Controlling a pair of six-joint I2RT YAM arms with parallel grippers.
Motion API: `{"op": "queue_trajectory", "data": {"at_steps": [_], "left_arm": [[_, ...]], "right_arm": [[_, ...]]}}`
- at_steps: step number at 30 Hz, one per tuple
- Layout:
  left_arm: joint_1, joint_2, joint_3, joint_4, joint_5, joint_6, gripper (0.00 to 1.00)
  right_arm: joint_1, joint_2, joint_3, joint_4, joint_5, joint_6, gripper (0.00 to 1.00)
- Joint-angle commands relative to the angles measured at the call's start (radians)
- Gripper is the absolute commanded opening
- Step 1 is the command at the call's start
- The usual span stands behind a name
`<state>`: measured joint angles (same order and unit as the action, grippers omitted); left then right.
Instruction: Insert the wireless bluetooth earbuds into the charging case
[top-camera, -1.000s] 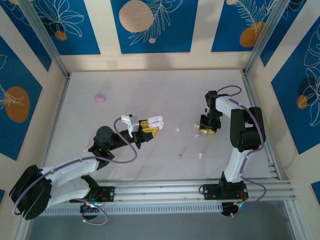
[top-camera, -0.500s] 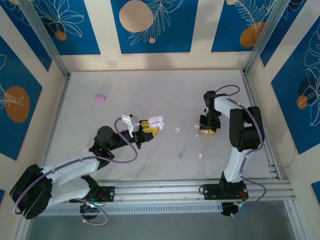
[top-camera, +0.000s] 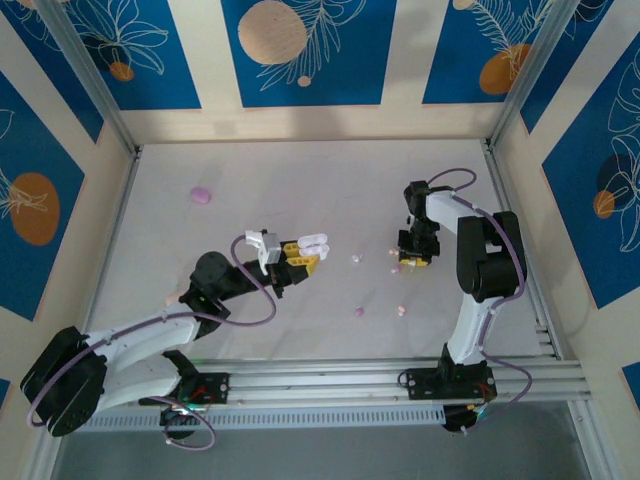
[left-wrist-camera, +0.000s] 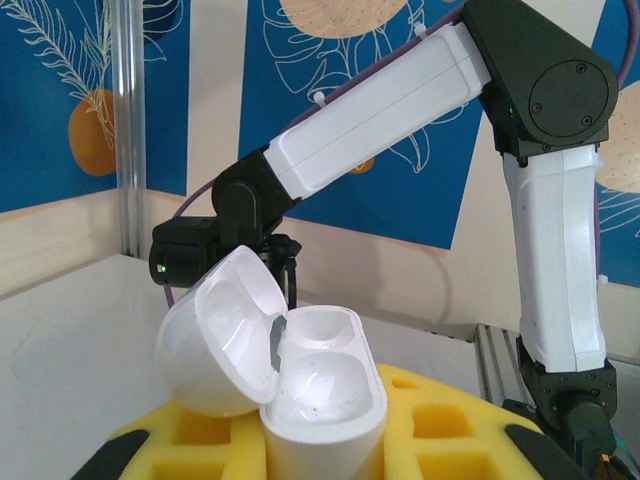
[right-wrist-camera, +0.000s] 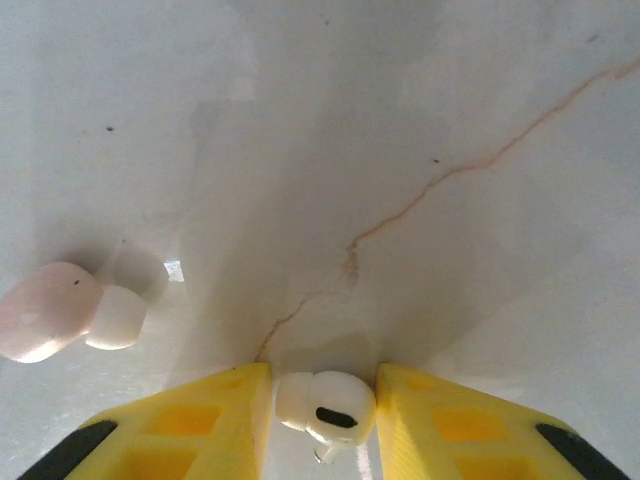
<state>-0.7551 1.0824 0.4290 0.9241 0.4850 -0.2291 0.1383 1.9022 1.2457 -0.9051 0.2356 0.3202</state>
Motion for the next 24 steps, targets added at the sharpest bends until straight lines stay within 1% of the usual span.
{"op": "queue_trajectory", "data": {"at_steps": [1,7,13,20,24], "left_arm": [[-0.013,0.001,0.012,0.035,0.000,-0.007,0.16],[-0.013,0.004,0.016,0.032,0.000,-0.007,0.16],[-0.017,0.005,0.018,0.030,-0.019,-0.008,0.16],[-0.031,0.020,0.026,0.025,-0.062,-0.010,0.16],[-0.046,0.033,0.031,0.028,-0.090,-0.009,0.16]], "right_arm": [[0.007,0.022,0.020,0.023,0.024,-0.008,0.32],[0.024,-0.037,0.011,0.022,0.038,0.005,0.27],[0.054,-0.189,-0.028,0.027,0.049,0.032,0.27],[0.199,-0.466,-0.054,0.064,0.116,0.032,0.27],[0.310,-0.627,-0.043,0.093,0.154,0.029,0.27]]}}
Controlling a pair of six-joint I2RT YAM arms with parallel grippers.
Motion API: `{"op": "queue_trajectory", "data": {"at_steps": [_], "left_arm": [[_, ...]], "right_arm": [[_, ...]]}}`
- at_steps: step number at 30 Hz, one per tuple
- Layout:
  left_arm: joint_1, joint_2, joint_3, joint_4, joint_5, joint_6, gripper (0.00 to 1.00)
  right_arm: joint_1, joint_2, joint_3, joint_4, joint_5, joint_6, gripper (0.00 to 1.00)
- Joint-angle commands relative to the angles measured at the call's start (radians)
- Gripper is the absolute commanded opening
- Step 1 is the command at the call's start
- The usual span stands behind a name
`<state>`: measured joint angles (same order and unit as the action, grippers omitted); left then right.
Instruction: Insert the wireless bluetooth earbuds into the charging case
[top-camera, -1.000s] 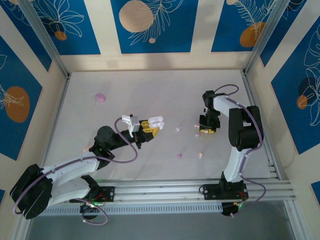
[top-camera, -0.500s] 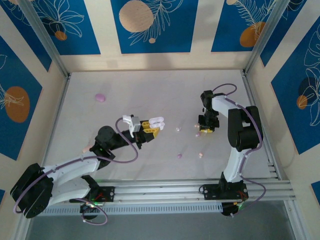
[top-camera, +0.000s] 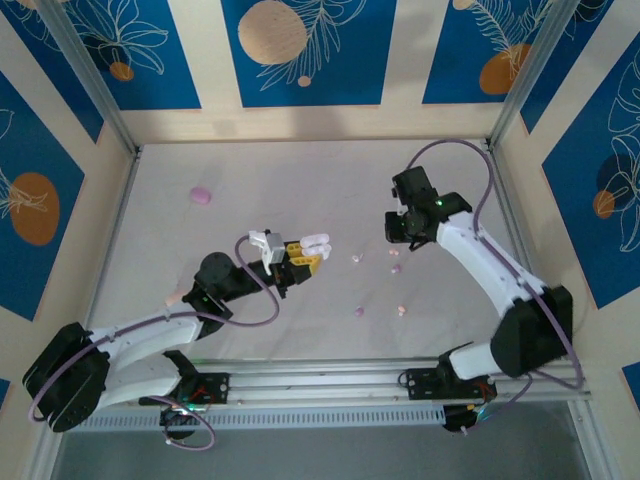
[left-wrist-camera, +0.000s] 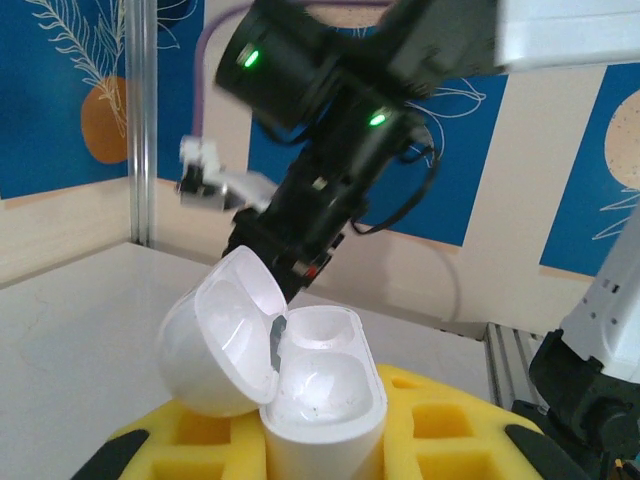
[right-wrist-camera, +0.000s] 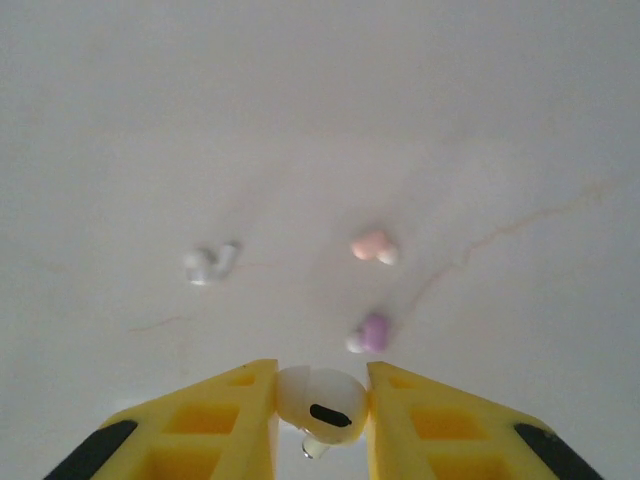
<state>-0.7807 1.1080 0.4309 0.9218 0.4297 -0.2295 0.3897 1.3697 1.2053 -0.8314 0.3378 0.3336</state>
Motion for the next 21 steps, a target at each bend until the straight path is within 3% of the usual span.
{"op": "queue_trajectory", "data": {"at_steps": [1,13,21], "left_arm": [[-0.024,0.010,0.031,0.030,-0.040,-0.007,0.16],[-0.057,0.038,0.040,0.065,-0.092,-0.001,0.17],[-0.066,0.036,0.042,0.068,-0.097,0.004,0.17]], "right_arm": [[0.078,-0.118,0.003,0.021,0.061,0.012,0.27],[0.432,-0.338,0.016,0.199,0.211,-0.101,0.27],[0.532,-0.355,-0.011,0.321,0.190,-0.154,0.27]]}}
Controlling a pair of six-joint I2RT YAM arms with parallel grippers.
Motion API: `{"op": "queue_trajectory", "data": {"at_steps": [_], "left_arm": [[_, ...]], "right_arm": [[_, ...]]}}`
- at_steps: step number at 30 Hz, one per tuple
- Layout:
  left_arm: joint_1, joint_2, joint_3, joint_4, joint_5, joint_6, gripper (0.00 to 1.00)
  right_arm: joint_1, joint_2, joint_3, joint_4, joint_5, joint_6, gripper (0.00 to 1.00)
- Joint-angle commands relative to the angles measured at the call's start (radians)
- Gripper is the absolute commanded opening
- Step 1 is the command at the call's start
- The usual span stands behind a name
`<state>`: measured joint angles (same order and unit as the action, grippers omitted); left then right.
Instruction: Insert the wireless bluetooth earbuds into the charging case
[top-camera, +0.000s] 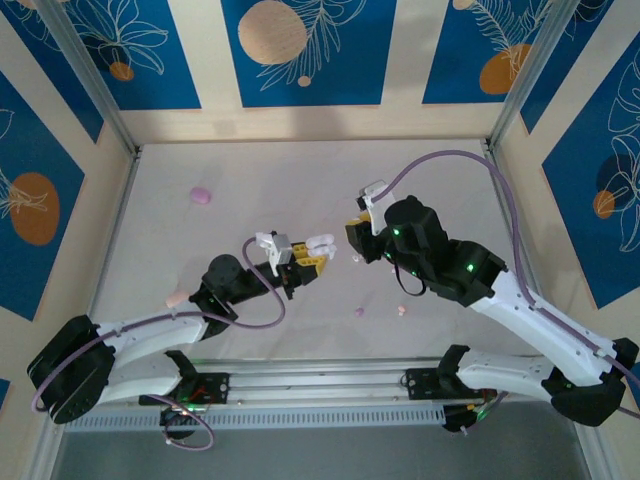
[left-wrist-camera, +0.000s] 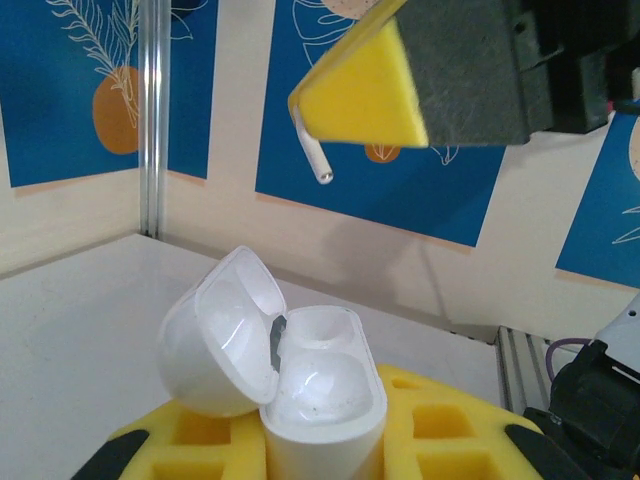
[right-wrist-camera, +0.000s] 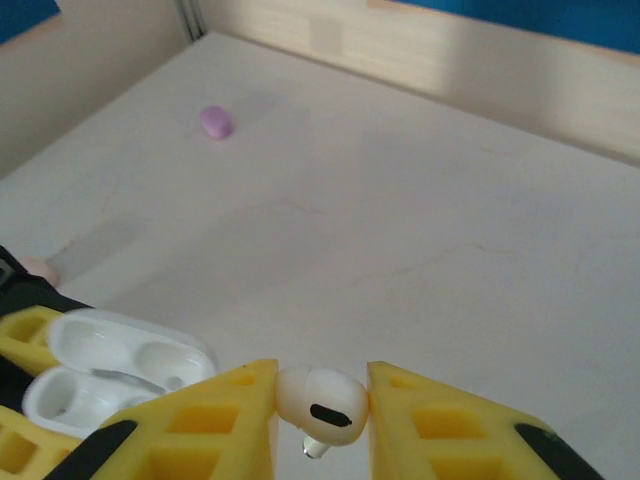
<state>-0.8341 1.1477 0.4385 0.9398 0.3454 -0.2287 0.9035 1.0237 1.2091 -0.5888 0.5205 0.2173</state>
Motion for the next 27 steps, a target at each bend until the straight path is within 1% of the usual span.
{"op": "queue_trajectory", "data": {"at_steps": [1,13,27], "left_arm": [[-0.013,-0.003,0.034,0.051,-0.014,0.004,0.17],[-0.020,0.003,0.045,0.062,-0.025,-0.003,0.17],[-0.027,0.002,0.050,0.063,-0.029,-0.003,0.18]], "right_arm": [[0.020,-0.008,-0.016,0.086,-0.008,-0.041,0.27],[0.023,-0.025,-0.075,0.132,-0.179,-0.018,0.27],[0.020,-0.008,-0.091,0.159,-0.218,-0.009,0.27]]}}
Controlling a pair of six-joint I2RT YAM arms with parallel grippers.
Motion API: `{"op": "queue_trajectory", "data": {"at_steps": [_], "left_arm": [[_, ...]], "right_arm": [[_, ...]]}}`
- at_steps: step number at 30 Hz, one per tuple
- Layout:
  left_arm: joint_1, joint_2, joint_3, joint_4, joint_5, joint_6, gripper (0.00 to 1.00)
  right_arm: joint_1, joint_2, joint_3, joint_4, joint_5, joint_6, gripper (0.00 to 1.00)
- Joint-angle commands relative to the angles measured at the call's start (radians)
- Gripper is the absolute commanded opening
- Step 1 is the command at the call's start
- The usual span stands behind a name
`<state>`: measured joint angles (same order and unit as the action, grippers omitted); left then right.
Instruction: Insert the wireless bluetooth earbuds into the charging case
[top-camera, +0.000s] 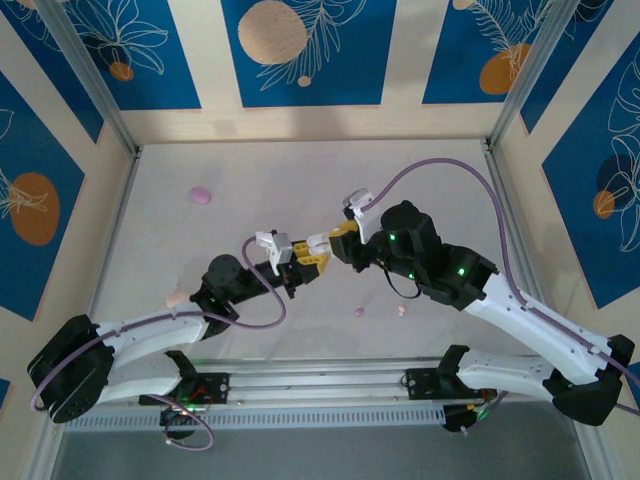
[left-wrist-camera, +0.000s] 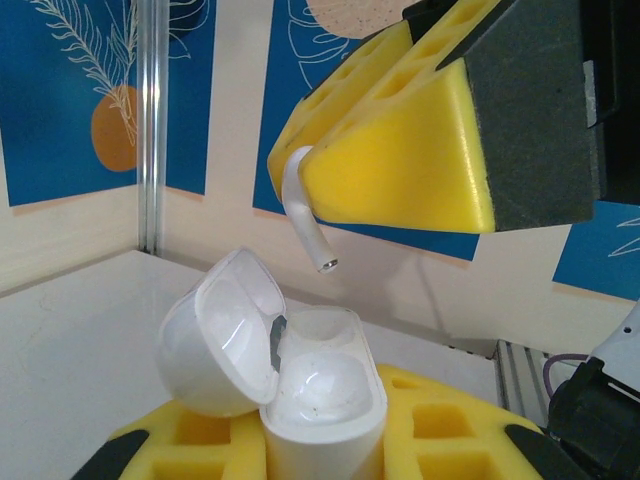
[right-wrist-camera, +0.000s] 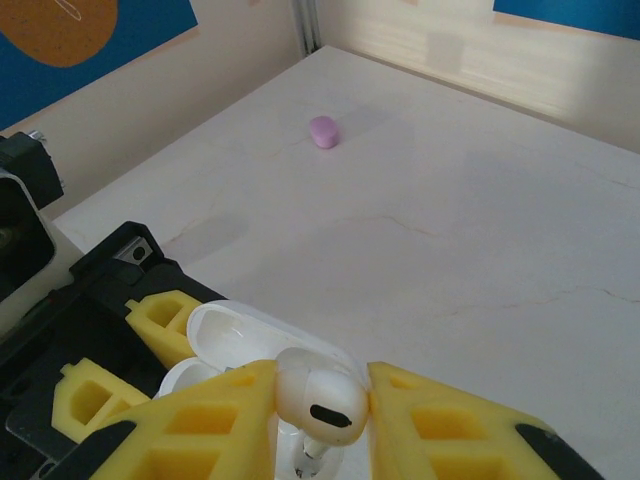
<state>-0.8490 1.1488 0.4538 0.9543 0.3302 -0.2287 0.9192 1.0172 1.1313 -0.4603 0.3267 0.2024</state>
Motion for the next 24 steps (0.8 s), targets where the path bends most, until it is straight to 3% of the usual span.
{"op": "queue_trajectory", "data": {"at_steps": [1,20,24], "left_arm": [[-0.013,0.002,0.035,0.049,-0.016,-0.002,0.18],[-0.013,0.000,0.034,0.064,-0.037,0.004,0.18],[-0.014,0.001,0.034,0.068,-0.039,0.004,0.18]], "right_arm": [[0.004,0.001,-0.013,0.030,-0.026,0.006,0.27],[0.000,0.028,-0.028,-0.044,-0.041,-0.041,0.27],[-0.013,0.023,-0.026,-0.067,-0.127,-0.044,0.28]]}}
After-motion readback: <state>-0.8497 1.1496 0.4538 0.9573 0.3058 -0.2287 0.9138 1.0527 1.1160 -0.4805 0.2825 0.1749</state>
